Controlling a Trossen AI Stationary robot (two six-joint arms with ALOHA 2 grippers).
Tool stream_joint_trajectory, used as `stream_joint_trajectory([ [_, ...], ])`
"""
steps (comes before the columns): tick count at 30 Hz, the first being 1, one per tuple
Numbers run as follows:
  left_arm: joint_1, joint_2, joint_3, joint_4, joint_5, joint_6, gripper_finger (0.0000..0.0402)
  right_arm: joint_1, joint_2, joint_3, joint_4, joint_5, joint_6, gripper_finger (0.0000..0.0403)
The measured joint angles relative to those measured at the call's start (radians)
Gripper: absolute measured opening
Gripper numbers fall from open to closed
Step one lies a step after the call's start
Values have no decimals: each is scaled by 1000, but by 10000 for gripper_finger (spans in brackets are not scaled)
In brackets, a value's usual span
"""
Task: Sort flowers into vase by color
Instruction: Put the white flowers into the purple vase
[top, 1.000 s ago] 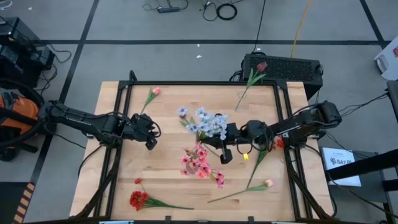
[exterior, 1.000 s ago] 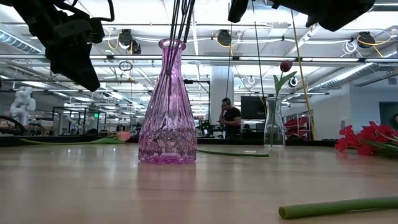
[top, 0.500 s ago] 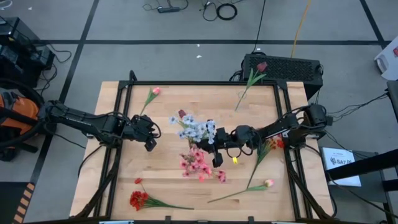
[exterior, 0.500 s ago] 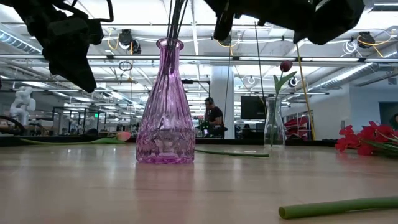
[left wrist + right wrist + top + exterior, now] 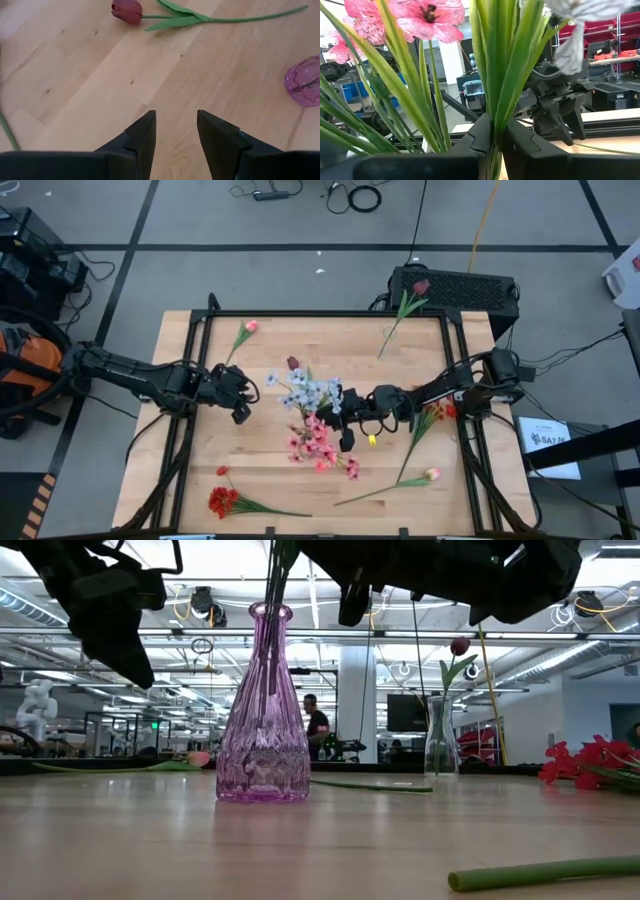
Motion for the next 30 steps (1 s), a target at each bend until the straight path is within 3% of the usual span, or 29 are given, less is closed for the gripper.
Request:
stream_joint_trajectory([
  [13, 0, 0, 0, 0, 0, 4, 150, 0, 0, 0, -100, -44, 16, 58],
  [30, 0, 0, 0, 1, -1, -1, 150, 0, 0, 0, -175, -82, -63, 59],
])
